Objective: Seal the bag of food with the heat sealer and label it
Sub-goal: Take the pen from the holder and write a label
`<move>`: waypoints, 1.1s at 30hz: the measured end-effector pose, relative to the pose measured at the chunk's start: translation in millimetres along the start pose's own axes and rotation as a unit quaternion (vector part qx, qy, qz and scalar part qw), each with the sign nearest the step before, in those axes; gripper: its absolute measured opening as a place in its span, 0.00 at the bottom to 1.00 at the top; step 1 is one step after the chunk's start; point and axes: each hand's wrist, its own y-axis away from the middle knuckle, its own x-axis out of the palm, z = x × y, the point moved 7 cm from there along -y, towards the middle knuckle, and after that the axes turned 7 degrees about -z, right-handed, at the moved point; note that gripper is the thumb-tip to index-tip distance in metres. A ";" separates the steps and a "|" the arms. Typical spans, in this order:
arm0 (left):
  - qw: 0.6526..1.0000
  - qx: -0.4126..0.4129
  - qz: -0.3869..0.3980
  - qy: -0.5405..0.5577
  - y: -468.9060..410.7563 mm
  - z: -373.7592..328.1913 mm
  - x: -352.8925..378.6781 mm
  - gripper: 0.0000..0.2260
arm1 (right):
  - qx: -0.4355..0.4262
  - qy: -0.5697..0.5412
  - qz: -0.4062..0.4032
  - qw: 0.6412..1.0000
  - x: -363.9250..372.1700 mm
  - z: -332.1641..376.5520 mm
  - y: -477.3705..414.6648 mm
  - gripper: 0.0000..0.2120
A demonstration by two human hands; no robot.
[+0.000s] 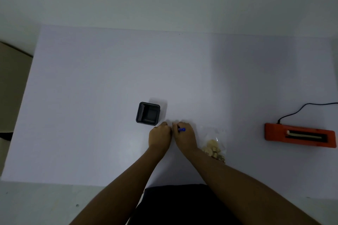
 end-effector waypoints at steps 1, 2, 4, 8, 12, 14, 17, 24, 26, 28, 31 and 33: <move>1.000 -0.002 0.001 0.002 0.1 0.1 0.6 0.08 | -0.011 0.003 0.001 1.000 -2.0 2.4 1.9 0.20; 1.000 -0.007 0.003 0.008 0.3 0.4 0.6 0.07 | -0.025 0.003 0.006 1.000 -3.8 6.8 4.3 0.18; 1.000 -0.015 0.007 0.024 1.7 1.3 0.3 0.07 | -0.048 -0.015 0.030 0.998 -3.9 12.1 9.3 0.14; 0.997 0.016 -0.002 0.072 6.8 5.8 2.5 0.08 | -0.035 -0.050 0.050 0.997 -1.5 9.6 12.5 0.13; 0.986 0.049 -0.042 0.154 25.9 23.4 -6.2 0.09 | -0.004 -0.048 0.025 0.999 -10.1 12.4 11.0 0.19; 0.982 0.021 -0.078 0.170 40.2 41.9 -15.0 0.09 | 0.027 -0.056 0.010 0.998 -13.3 10.8 9.3 0.20; 0.986 -0.067 -0.058 0.141 60.5 72.3 -14.6 0.19 | 0.047 -0.066 -0.003 0.997 -18.1 11.1 8.8 0.19; 0.979 -0.137 0.049 0.144 85.5 90.3 15.6 0.15 | 0.001 -0.057 0.033 0.998 -33.7 27.9 23.2 0.09; 0.975 -0.155 0.017 0.155 87.2 91.7 14.1 0.08 | 0.015 -0.084 0.063 0.994 -39.7 38.3 32.2 0.06; 0.963 -0.170 -0.022 0.208 87.7 85.8 4.1 0.07 | 0.068 -0.133 0.087 0.985 -49.0 54.0 41.4 0.09; 0.899 -0.181 -0.075 0.392 87.1 63.5 -36.1 0.05 | 0.146 -0.202 0.104 0.963 -70.1 80.3 49.3 0.23; 0.830 -0.187 -0.090 0.518 89.1 46.9 -69.0 0.06 | 0.120 -0.225 0.105 0.961 -90.5 105.9 52.7 0.34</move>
